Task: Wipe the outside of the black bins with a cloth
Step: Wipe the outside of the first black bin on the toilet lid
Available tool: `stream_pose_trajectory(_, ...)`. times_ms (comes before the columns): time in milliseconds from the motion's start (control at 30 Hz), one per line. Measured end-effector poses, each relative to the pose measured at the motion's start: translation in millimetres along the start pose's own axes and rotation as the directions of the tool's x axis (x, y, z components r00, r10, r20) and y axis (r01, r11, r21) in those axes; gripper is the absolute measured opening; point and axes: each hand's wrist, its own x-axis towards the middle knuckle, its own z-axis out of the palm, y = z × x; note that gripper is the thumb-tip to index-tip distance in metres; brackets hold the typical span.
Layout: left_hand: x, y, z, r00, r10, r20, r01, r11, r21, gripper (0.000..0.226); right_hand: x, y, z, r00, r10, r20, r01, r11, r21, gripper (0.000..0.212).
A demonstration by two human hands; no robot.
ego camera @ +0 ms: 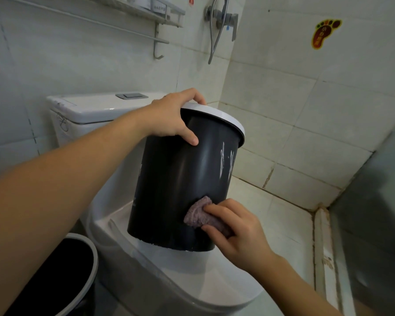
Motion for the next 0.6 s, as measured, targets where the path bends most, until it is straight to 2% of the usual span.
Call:
stream_pose_trajectory(200,6.5,-7.7,-0.8,1.000,0.022,-0.017,-0.023,0.996,-0.090,0.073,-0.4,1.3,-0.7,1.000,0.001,-0.022,-0.002,1.000,-0.014,0.030)
stream_pose_trajectory(367,8.3,-11.1,0.5,0.997,0.079,-0.012,-0.079,0.993,-0.092,0.083,0.2,1.8,-0.3,1.000,0.000,-0.028,0.000,1.000,-0.019,0.030)
stream_pose_trajectory(433,9.8,-6.9,-1.0,0.997,0.071,-0.007,-0.072,0.997,-0.018,0.079,1.2,0.7,0.1,1.000,0.002,-0.031,-0.002,1.000,-0.013,0.030)
stream_pose_trajectory(533,12.8,4.7,0.6,0.996,0.078,-0.040,-0.068,0.976,0.209,0.074,3.2,-2.4,1.2,0.999,-0.001,-0.040,0.001,1.000,-0.012,0.030)
stream_pose_trajectory(600,12.5,12.2,5.7,0.996,0.084,-0.041,-0.068,0.954,0.292,0.077,4.2,-4.3,1.7,0.999,0.002,-0.045,-0.002,1.000,-0.012,0.031)
